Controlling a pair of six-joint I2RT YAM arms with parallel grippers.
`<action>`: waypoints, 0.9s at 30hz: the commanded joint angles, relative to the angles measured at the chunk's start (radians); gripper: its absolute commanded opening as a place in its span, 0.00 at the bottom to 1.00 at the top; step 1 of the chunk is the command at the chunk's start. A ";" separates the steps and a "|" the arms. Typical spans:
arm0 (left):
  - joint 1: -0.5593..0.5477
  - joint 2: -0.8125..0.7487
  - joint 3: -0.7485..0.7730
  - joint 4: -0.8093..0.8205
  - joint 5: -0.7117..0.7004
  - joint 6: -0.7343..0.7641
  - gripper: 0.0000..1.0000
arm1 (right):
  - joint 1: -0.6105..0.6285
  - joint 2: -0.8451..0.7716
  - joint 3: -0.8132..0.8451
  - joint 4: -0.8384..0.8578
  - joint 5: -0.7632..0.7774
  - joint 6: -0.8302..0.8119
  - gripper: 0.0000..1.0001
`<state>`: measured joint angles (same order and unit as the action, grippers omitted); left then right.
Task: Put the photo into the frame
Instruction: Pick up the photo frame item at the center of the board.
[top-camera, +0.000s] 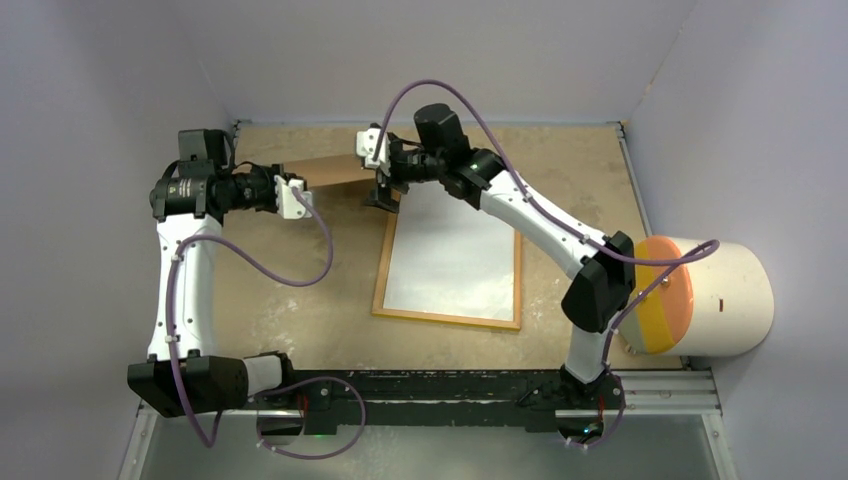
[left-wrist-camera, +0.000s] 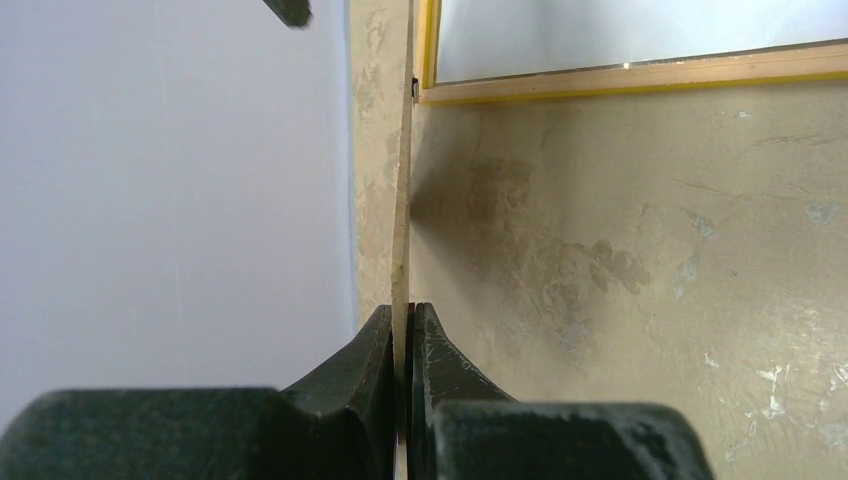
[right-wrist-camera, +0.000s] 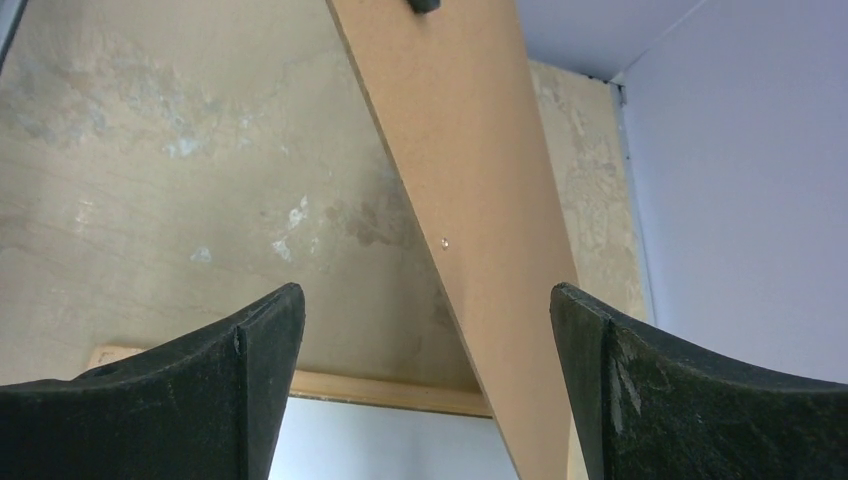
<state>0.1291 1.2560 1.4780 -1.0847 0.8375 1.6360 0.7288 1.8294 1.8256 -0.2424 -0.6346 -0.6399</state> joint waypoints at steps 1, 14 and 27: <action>-0.008 -0.034 0.042 -0.024 0.064 0.054 0.00 | 0.004 0.020 0.014 0.019 0.083 -0.060 0.92; -0.008 -0.045 0.051 -0.021 0.060 0.061 0.00 | 0.004 0.126 0.007 0.126 0.217 -0.084 0.75; -0.008 -0.047 0.031 0.015 0.049 0.049 0.00 | 0.004 0.146 -0.031 0.232 0.202 -0.066 0.39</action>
<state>0.1284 1.2396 1.4845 -1.1145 0.8368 1.6688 0.7326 1.9942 1.7943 -0.0845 -0.4328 -0.7021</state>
